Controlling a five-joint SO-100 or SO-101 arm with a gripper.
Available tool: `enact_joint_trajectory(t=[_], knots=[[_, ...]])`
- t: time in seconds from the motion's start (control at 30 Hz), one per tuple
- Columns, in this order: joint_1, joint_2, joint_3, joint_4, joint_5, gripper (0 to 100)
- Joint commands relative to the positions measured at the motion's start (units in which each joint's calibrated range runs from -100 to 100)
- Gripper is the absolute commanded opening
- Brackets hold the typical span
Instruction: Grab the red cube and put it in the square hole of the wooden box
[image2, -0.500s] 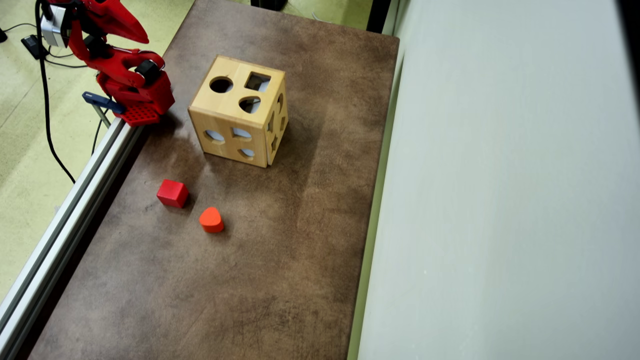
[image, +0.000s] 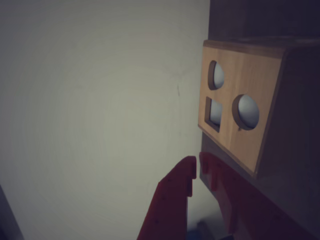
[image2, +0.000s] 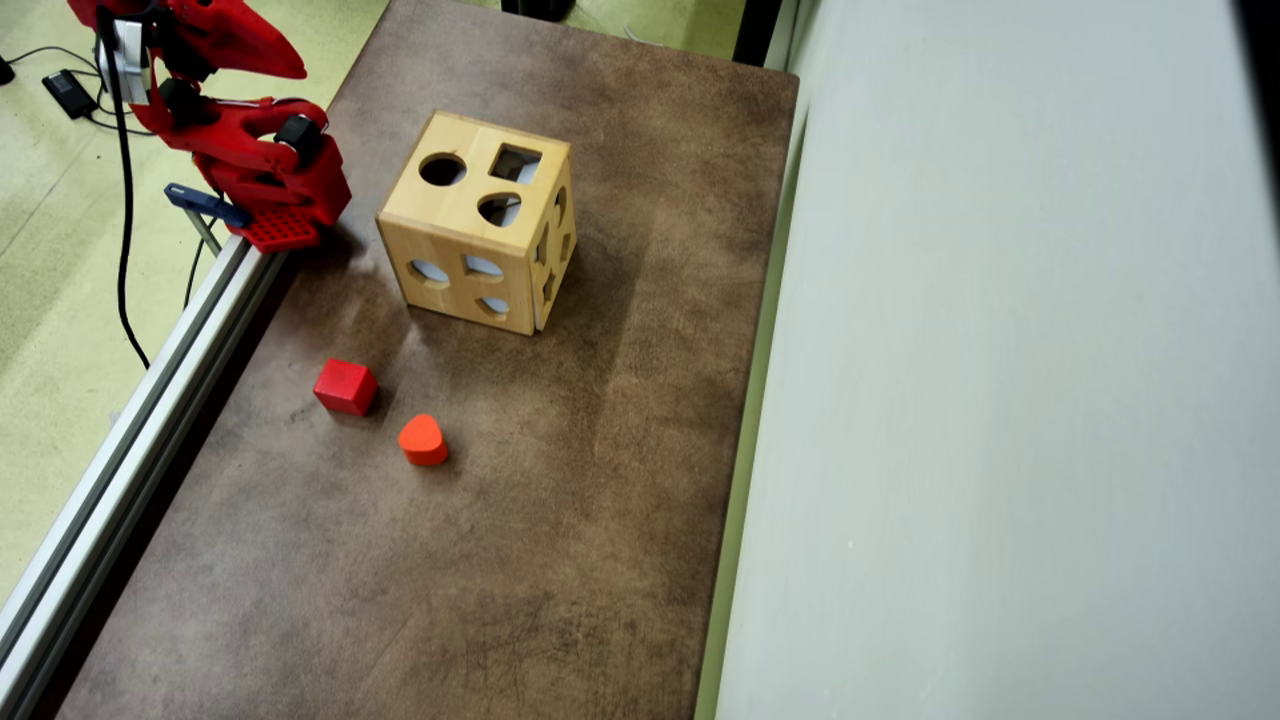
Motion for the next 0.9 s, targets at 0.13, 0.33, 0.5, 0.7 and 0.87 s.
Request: enact_joint_trajectory(t=[0.13, 0.33, 0.5, 0.7, 0.87], knots=[[0.05, 0.26, 0.03, 0.41, -0.10, 2], [0.13, 1.54, -0.42, -0.47, -0.10, 2], [0.94, 10.88, -6.14, -0.47, 0.10, 2], [8.82, 28.20, -28.50, -0.47, 0.29, 2], [15.51, 43.15, -40.40, -0.47, 0.44, 2]])
